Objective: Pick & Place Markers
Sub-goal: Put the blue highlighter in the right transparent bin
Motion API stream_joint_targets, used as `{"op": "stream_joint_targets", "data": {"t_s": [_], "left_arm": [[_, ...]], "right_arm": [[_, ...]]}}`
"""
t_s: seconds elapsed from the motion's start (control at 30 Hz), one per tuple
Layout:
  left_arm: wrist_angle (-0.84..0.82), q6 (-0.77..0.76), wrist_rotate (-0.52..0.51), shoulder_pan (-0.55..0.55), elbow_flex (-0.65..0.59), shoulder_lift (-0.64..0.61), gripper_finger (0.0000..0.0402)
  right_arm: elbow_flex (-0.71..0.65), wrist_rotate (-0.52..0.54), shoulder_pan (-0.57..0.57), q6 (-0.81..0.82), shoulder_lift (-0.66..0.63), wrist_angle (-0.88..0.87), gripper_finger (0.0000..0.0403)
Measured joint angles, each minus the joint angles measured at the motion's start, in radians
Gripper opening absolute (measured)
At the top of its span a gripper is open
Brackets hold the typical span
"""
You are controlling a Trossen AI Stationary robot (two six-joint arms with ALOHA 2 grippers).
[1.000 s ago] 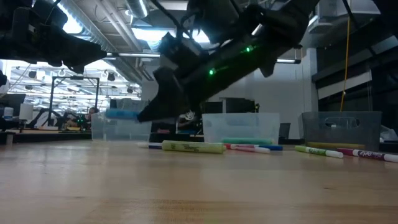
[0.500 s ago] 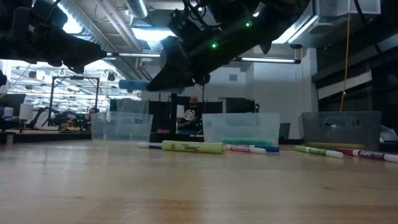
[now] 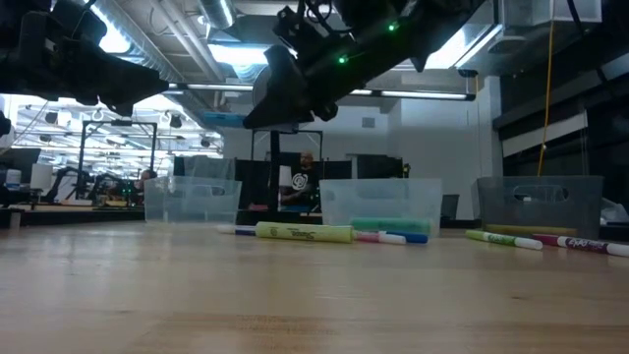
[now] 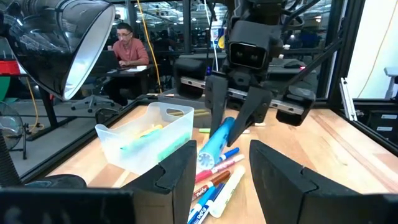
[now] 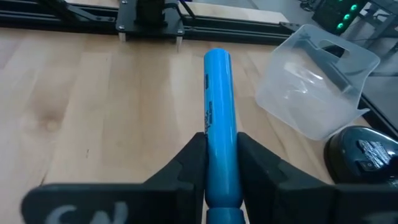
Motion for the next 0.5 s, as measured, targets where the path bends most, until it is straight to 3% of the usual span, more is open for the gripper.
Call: {"op": "stream_joint_targets", "data": {"t_s": [0.5], "left_arm": [[0.000, 0.000, 0.000, 0.000, 0.000, 0.000, 0.0143]], "right_arm": [[0.000, -0.001, -0.044, -0.027, 0.000, -0.008, 0.0070]]}}
